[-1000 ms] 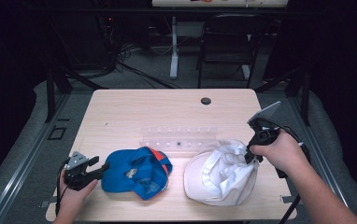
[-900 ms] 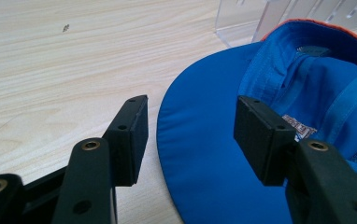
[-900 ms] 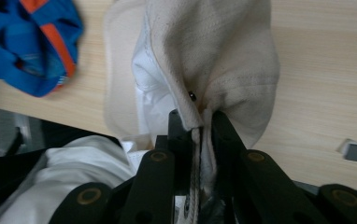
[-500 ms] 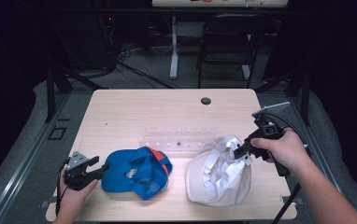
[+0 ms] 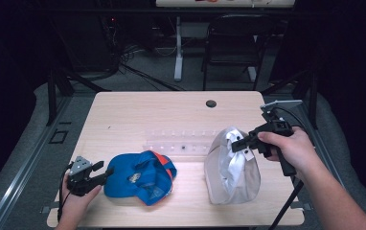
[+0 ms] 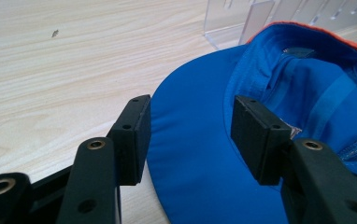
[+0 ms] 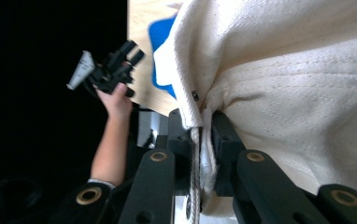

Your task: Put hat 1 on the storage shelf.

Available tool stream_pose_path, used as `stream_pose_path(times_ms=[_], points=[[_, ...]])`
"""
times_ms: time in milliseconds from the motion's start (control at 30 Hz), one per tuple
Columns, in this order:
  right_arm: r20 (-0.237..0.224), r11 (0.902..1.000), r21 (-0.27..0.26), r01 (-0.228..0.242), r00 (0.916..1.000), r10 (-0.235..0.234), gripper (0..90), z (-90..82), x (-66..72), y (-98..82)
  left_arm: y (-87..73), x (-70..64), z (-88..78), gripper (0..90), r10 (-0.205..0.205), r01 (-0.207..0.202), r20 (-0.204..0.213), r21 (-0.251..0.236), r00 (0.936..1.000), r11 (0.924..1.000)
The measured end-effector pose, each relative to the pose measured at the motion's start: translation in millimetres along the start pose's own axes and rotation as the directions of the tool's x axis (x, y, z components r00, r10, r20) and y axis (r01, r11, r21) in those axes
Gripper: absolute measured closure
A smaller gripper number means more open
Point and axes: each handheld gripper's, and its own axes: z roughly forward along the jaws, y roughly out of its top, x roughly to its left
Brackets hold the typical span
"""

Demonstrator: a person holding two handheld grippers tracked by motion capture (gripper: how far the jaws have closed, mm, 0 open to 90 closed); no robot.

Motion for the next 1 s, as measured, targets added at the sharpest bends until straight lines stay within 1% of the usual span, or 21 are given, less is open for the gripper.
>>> stream_pose_path(times_ms=[33, 67, 133, 167, 200, 333, 367, 400, 433, 467, 500, 600, 667, 733, 767, 800, 833, 867, 900, 933, 1000], points=[[-0.027, 0.9998, -0.018, 0.004, 0.9996, -0.005, 81.4, -3.0, 0.6, 0.8, 0.9, -2.5, -0.6, 48.2, 0.003, -0.003, 0.01, -0.009, 1.0, 1.0], [-0.027, 0.9998, -0.018, 0.004, 0.9996, -0.005, 81.4, -3.0, 0.6, 0.8, 0.9, -2.5, -0.6, 48.0, 0.003, -0.003, 0.01, -0.009, 1.0, 1.0], [-0.055, 0.9993, -0.037, -0.001, 0.9985, -0.001, 81.4, -5.0, 1.2, 1.7, 1.9, -5.5, -0.7, 47.7, 0.013, -0.013, 0.014, -0.016, 0.9998, 0.9998], [-0.084, 0.9988, -0.05, -0.001, 0.9965, -0.004, 81.4, -5.6, 2.3, 2.9, 2.6, -6.9, -1.2, 47.2, 0.019, -0.019, 0.014, -0.01, 0.9997, 0.9998], [-0.084, 0.9988, -0.05, -0.001, 0.9965, -0.004, 81.4, -5.6, 2.3, 2.9, 2.6, -8.5, -0.4, 47.2, 0.021, -0.021, 0.016, -0.022, 0.9997, 0.9996], [-0.142, 0.9976, -0.069, 0.006, 0.9898, -0.016, 81.4, -2.5, 9.4, 7.3, 4.0, -12.5, -0.1, 46.7, 0.036, -0.036, 0.029, -0.019, 0.9989, 0.9992], [-0.142, 0.9976, -0.069, 0.006, 0.9898, -0.016, 81.4, -2.5, 9.4, 7.3, 4.4, -13.2, 0.0, 46.7, 0.038, -0.038, 0.033, -0.021, 0.9987, 0.9991], [-0.156, 0.997, -0.077, 0.002, 0.9877, -0.014, 81.4, -1.3, 11.5, 8.3, 5.2, -13.9, -0.7, 46.7, 0.041, -0.04, 0.034, -0.015, 0.9986, 0.9991], [-0.164, 0.9974, -0.071, 0.016, 0.986, -0.027, 81.4, -1.2, 12.1, 9.9, 5.3, -14.6, -0.4, 46.6, 0.042, -0.041, 0.038, -0.019, 0.9984, 0.999], [-0.187, 0.9972, -0.074, 0.013, 0.9819, -0.027, 81.3, 0.2, 14.2, 13.3, 5.5, -15.4, -0.5, 46.6, 0.045, -0.045, 0.036, -0.018, 0.9983, 0.9989], [-0.187, 0.9972, -0.074, 0.013, 0.9819, -0.027, 81.3, 0.2, 14.2, 13.3, 5.3, -16.3, 0.4, 46.6, 0.045, -0.044, 0.036, -0.029, 0.9983, 0.9986], [-0.232, 0.9963, -0.085, 0.004, 0.9724, -0.024, 81.3, 2.6, 15.4, 19.2, 7.1, -18.4, -1.6, 46.5, 0.056, -0.055, 0.04, -0.023, 0.9976, 0.9982], [-0.255, 0.9958, -0.092, 0.002, 0.9666, -0.026, 81.3, 3.4, 16.1, 22.7, 7.9, -21.0, -2.1, 46.5, 0.055, -0.054, 0.035, -0.045, 0.9978, 0.9975], [-0.274, 0.9953, -0.097, 0.001, 0.9612, -0.028, 81.3, 4.5, 18.2, 26.4, 9.7, -22.6, -3.3, 46.4, 0.061, -0.059, 0.044, -0.041, 0.9972, 0.9974], [-0.272, 0.9944, -0.105, 0.001, 0.9618, -0.03, 81.3, 6.3, 20.9, 28.9, 10.2, -24.2, -2.6, 46.4, 0.062, -0.059, 0.042, -0.058, 0.9972, 0.9965], [-0.264, 0.9941, -0.109, 0.001, 0.9641, -0.03, 81.3, 7.7, 22.5, 30.4, 13.2, -27.5, -4.1, 46.4, 0.06, -0.056, 0.056, -0.064, 0.9967, 0.9963], [-0.264, 0.9941, -0.109, 0.001, 0.9641, -0.03, 81.3, 7.7, 22.5, 30.4, 13.2, -27.5, -4.1, 46.4, 0.06, -0.056, 0.056, -0.064, 0.9967, 0.9963], [-0.255, 0.994, -0.109, 0.0, 0.9665, -0.028, 81.3, 9.2, 24.3, 31.9, 15.0, -30.1, -4.0, 46.4, 0.055, -0.05, 0.062, -0.077, 0.9966, 0.9957], [-0.248, 0.9935, -0.114, 0.003, 0.9684, -0.031, 81.3, 11.2, 28.4, 35.2, 20.9, -36.1, -4.7, 46.4, 0.076, -0.069, 0.078, -0.082, 0.9941, 0.9943], [-0.248, 0.9935, -0.114, 0.003, 0.9684, -0.031, 81.3, 11.2, 28.4, 35.2, 20.9, -36.1, -4.7, 46.4, 0.076, -0.069, 0.078, -0.082, 0.9941, 0.9943], [-0.247, 0.9932, -0.116, 0.008, 0.9682, -0.037, 81.3, 12.3, 32.3, 39.1, 27.2, -45.7, -3.9, 46.5, 0.104, -0.097, 0.089, -0.079, 0.9905, 0.9921]])
